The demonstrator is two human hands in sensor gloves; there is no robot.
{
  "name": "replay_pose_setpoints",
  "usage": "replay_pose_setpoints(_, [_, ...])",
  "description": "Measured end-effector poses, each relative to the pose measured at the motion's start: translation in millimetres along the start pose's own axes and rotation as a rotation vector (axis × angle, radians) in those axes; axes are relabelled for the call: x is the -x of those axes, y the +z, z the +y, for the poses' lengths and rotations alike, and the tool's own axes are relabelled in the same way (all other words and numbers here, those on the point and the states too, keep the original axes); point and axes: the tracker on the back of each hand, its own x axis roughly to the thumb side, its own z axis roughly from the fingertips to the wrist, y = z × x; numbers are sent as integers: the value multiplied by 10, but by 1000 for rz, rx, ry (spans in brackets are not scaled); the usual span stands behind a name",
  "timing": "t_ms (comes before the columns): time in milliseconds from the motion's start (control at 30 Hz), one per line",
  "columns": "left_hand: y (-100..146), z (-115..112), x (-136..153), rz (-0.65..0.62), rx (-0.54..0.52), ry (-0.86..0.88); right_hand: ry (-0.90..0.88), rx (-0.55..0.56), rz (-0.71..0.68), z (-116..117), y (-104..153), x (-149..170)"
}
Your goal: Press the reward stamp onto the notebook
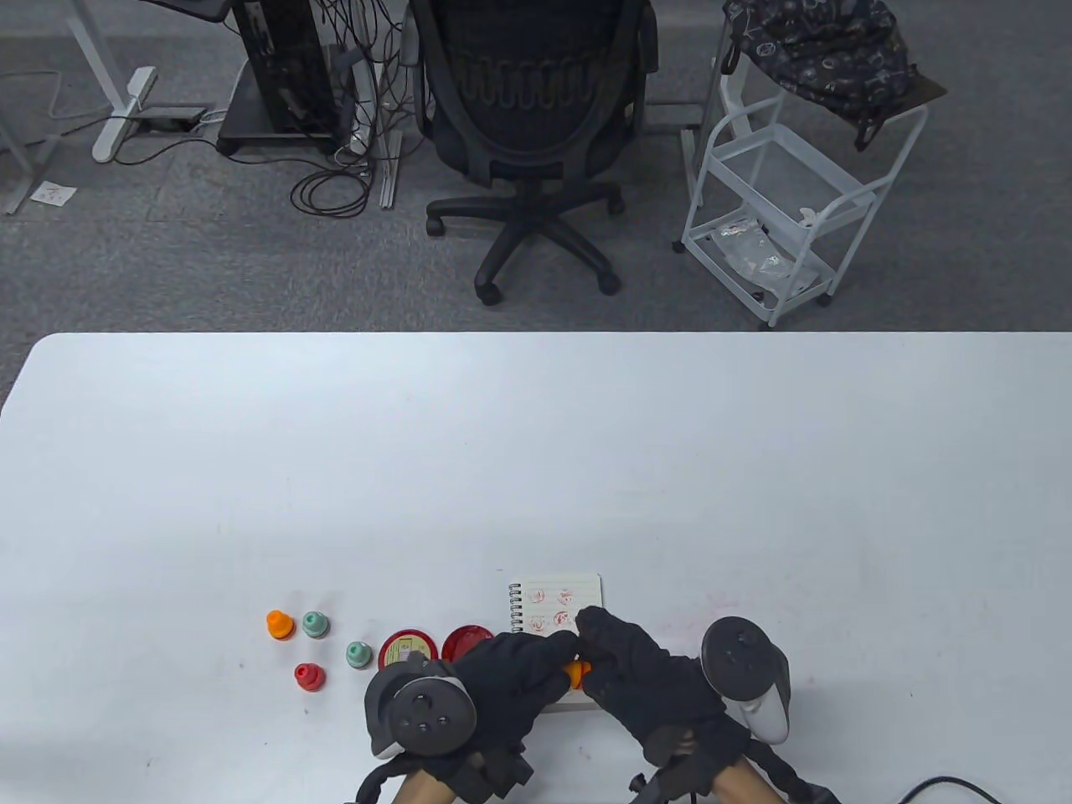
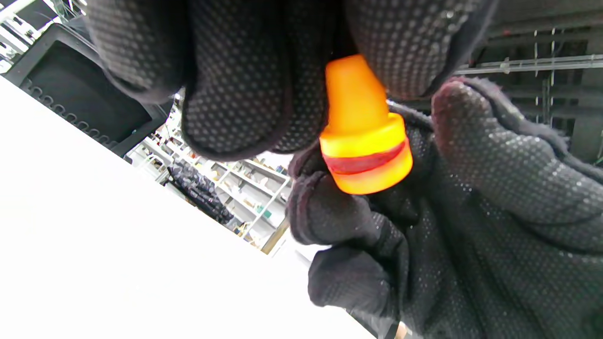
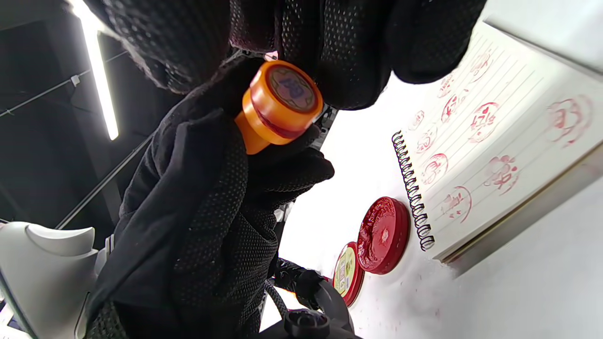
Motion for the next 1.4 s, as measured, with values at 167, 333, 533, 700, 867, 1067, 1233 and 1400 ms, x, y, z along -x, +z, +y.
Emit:
replay_pose_setpoints(167, [-9,-8,-7,-15,37,-42,5,-22,6,18,-4,17])
replay_pose_setpoints(333, [-15,-13,-6,-15,52,-48,-4,-25,13,19,-4,25])
replay_pose_setpoints(533, [-17,-20,-14,-23,74,-72,13,-36,21,27,-6,33])
replay_pose_setpoints(700, [-20,-37,-20,-28,92,-81,19,-48,32,34,-6,43])
replay_pose_setpoints(867, [-24,-51,-28,-32,106,-90,19,-55,41,39,-7,51])
replay_pose_setpoints(1067, [-29,-55,-29,-33,110,-91,17,-47,44,43,-8,47])
replay_pose_setpoints(1233, [-28,-54,-28,-35,109,-91,27,-39,43,39,-8,43])
replay_pose_setpoints(1400, [-24,-27,-35,-43,84,-85,50,13,44,-42,4,19])
